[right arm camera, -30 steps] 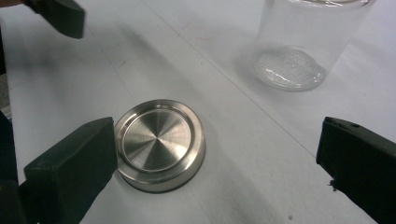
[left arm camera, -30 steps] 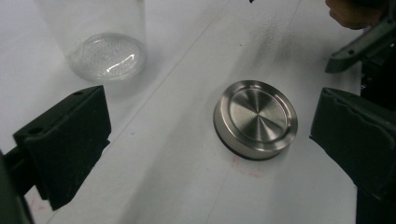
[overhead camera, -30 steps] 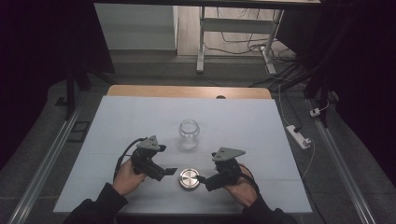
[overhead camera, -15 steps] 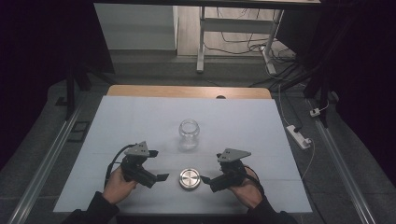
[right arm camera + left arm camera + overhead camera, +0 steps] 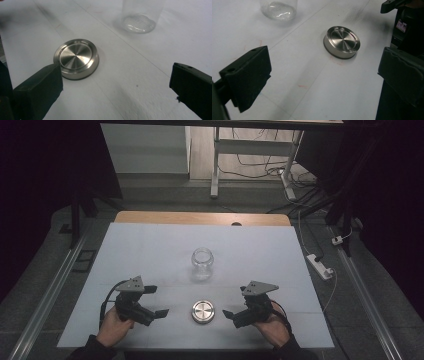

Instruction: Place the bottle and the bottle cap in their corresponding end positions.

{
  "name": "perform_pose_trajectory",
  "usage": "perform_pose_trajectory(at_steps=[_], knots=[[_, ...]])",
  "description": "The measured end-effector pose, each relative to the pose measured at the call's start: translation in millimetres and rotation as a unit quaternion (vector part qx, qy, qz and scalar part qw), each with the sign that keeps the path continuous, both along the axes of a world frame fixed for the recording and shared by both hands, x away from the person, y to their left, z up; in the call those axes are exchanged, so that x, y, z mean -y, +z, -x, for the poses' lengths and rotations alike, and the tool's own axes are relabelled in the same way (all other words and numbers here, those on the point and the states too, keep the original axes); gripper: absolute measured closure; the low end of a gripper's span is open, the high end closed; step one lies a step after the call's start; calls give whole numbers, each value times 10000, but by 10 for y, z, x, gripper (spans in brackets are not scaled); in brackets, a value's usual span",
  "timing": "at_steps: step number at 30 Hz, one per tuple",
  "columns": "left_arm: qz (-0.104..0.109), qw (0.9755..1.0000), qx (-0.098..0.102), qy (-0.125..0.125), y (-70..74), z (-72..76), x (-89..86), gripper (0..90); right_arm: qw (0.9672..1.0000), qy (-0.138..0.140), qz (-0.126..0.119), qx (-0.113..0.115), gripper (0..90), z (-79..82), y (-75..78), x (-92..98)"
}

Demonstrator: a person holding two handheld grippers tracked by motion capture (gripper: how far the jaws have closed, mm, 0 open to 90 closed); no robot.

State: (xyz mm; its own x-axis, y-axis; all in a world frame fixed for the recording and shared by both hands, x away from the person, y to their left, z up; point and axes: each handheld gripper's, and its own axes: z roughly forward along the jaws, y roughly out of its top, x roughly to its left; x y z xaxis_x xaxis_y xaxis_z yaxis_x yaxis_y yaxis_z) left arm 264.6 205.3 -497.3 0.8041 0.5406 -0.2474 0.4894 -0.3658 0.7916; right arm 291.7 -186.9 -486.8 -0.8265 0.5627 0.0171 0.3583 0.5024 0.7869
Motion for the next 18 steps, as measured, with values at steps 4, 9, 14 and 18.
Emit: perform_pose_trajectory(at_steps=[4,9,14,18], knots=[[-13,10000,-29,81,-7,58,-84,0,9999,-101,0,-3,0,18,14,85],[-72,9997,-34,214,-19,144,-193,0,9997,-227,11,14,0,46,28,207],[-23,9992,-24,392,-28,236,-326,0,9993,-382,-46,31,0,79,43,334],[28,9986,-25,532,-35,306,-429,0,9987,-514,-59,41,0,106,43,440]])
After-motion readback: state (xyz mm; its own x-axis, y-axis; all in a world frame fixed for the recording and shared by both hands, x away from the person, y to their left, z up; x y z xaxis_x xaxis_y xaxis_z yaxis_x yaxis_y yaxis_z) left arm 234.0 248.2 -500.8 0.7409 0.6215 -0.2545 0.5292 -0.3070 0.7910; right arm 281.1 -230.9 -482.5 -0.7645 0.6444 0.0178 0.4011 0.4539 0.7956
